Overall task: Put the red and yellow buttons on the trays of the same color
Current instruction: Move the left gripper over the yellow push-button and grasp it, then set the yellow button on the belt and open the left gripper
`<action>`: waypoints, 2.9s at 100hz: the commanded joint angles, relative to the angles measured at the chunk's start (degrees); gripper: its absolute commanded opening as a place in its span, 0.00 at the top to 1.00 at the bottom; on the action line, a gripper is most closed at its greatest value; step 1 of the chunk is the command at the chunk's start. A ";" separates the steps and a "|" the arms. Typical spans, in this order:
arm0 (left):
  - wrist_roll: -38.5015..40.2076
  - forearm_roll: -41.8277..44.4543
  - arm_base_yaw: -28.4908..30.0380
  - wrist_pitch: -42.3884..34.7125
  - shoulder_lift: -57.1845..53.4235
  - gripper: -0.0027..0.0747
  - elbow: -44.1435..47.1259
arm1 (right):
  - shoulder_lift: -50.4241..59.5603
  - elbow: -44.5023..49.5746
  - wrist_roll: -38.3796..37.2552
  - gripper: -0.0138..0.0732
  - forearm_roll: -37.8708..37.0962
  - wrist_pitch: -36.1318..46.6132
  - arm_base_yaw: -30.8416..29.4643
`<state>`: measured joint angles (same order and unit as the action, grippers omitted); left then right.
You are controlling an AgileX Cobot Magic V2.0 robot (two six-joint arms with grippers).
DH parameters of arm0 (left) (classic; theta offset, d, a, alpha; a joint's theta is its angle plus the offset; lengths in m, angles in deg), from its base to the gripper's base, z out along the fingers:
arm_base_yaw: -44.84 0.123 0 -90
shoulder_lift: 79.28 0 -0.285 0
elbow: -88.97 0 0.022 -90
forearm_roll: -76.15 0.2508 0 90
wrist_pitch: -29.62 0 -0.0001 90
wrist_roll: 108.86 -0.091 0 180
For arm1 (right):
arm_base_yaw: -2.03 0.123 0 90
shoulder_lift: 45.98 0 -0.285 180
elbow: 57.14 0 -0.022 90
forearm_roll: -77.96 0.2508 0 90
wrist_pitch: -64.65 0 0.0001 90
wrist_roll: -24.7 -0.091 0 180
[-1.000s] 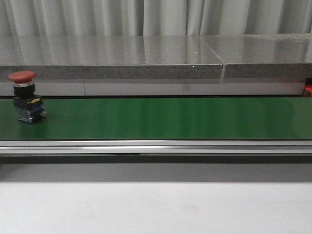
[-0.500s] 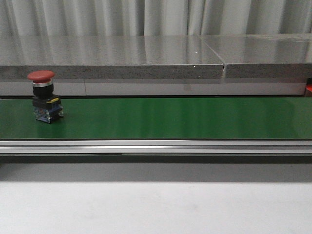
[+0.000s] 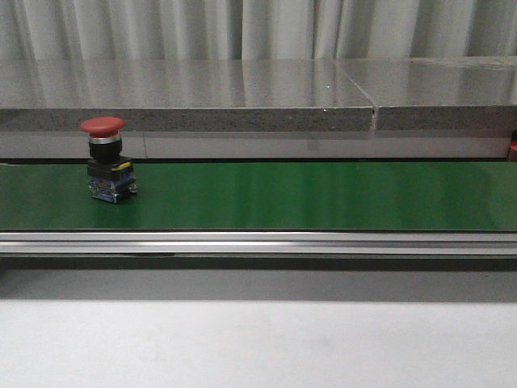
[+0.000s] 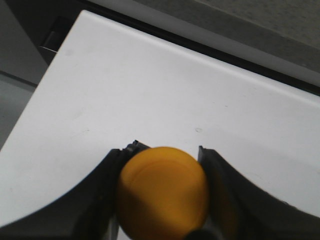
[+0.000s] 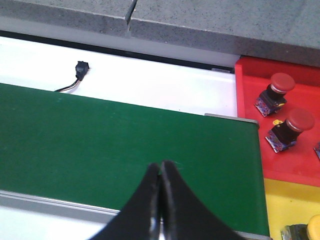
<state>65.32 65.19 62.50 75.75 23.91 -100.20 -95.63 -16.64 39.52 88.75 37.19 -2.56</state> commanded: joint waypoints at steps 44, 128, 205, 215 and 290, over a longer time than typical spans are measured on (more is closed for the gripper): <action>-0.40 -1.38 -12.50 -4.90 -13.63 0.99 15.45 | 0.38 -1.55 0.68 0.92 0.38 4.21 0.00; -0.40 -1.14 -12.60 -8.33 -8.42 0.99 20.73 | 0.38 -1.55 0.68 0.92 0.38 4.21 0.00; -0.83 -1.14 -12.63 -9.40 -8.30 0.25 20.73 | 0.38 -1.55 0.68 0.92 0.38 4.21 0.00; -0.83 -1.14 -12.71 -9.80 -10.78 0.25 20.73 | 0.38 -1.55 0.68 0.92 0.38 4.21 0.00; -2.56 -1.35 -24.67 -23.94 -52.15 0.25 38.62 | 0.38 -1.55 0.68 0.92 0.38 4.21 0.00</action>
<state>62.81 64.69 38.64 58.83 -22.70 -64.83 -95.63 -16.64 39.52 88.75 37.19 -2.56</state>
